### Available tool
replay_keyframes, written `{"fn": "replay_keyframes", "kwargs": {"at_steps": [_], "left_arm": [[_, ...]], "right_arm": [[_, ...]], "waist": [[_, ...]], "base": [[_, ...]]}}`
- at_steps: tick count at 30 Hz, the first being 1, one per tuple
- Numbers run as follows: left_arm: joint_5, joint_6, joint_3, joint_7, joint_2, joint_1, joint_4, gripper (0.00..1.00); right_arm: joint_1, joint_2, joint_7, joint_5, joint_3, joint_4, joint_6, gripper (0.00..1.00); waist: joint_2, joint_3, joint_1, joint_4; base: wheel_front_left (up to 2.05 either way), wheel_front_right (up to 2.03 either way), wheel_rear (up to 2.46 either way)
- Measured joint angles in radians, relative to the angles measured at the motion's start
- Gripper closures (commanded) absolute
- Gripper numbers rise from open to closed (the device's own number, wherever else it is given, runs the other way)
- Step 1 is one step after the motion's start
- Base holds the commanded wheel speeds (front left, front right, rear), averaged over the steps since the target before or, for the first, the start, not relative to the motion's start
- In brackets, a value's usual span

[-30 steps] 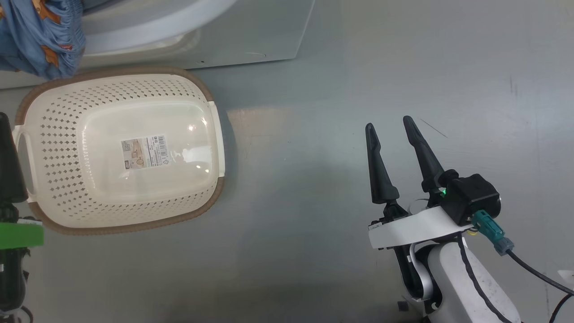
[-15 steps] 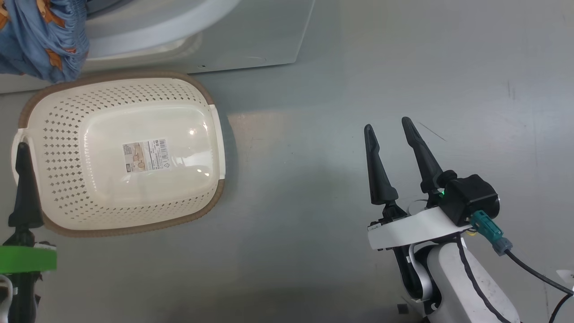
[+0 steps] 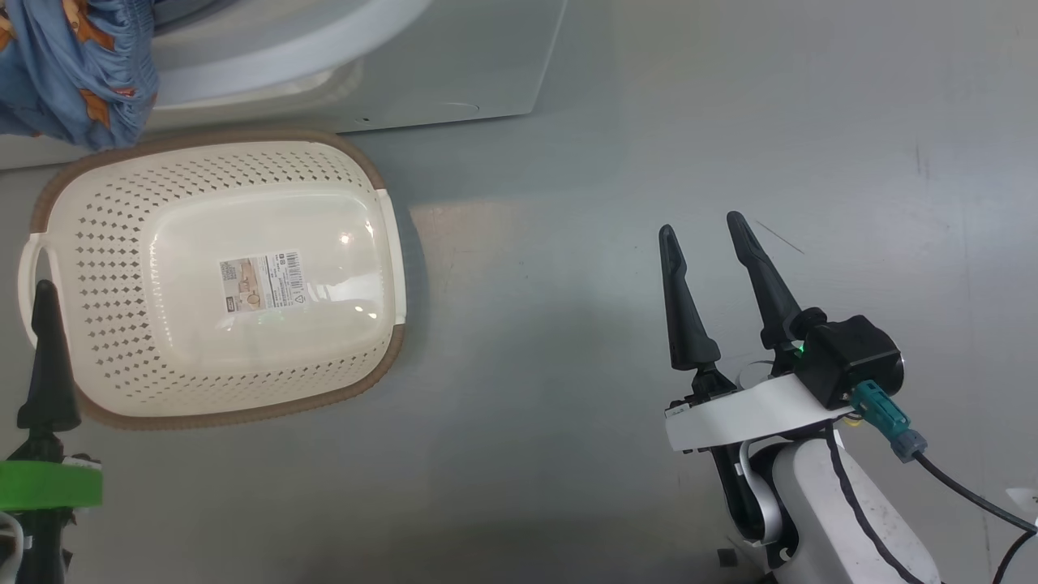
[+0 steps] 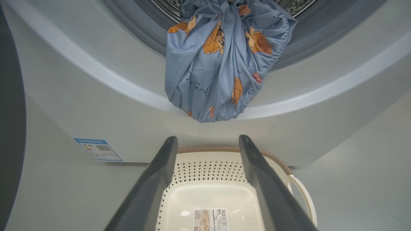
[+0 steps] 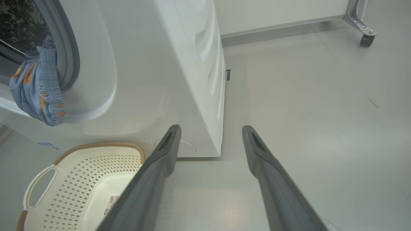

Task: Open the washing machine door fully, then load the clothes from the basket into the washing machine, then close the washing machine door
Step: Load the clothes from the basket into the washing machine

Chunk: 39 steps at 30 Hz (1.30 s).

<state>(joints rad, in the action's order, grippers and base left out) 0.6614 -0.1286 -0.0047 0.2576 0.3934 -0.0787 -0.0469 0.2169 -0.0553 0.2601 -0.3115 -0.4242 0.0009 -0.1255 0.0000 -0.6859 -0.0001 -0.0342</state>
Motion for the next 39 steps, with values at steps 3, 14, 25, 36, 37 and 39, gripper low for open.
{"fn": "replay_keyframes", "kwargs": {"at_steps": [3, 14, 25, 36, 37, 39], "left_arm": [[-0.001, 0.000, 0.001, 0.000, 0.000, 0.002, -0.001, 0.00], [-0.007, 0.000, -0.007, 0.000, 0.000, -0.013, 0.020, 0.00], [-0.010, 0.000, -0.036, 0.000, 0.040, -0.121, -0.007, 0.00], [-0.009, 0.000, -0.064, 0.000, 0.068, -0.236, -0.070, 0.00], [-0.009, 0.000, -0.066, 0.000, 0.072, -0.240, -0.079, 0.00], [-0.009, 0.000, -0.070, 0.000, 0.081, -0.250, -0.103, 0.00]], "right_arm": [[0.000, 0.000, 0.000, 0.000, 0.000, 0.000, 0.000, 0.00], [0.000, 0.000, 0.000, 0.000, -0.004, 0.000, 0.000, 0.00], [0.000, 0.000, 0.000, -0.002, -0.023, -0.004, 0.000, 0.00], [0.001, -0.001, 0.000, -0.014, -0.050, -0.017, 0.000, 0.00], [0.001, 0.000, 0.000, -0.014, -0.051, -0.018, 0.000, 0.00], [0.001, 0.000, 0.000, -0.014, -0.050, -0.020, 0.000, 0.00]], "waist": [[0.0000, 0.000, 0.0000, -0.001], [0.0000, -0.002, 0.0000, -0.007], [0.0000, -0.012, 0.0000, -0.025], [0.0000, -0.033, 0.0000, -0.060], [0.0000, -0.036, 0.0000, -0.063], [0.0000, -0.043, 0.0000, -0.069]], "base": [[0.00, 0.00, 0.00], [0.00, 0.00, 0.00], [0.00, 0.00, 0.00], [0.00, 0.00, 0.00], [0.00, 0.00, 0.00], [0.00, 0.00, 0.00]]}}
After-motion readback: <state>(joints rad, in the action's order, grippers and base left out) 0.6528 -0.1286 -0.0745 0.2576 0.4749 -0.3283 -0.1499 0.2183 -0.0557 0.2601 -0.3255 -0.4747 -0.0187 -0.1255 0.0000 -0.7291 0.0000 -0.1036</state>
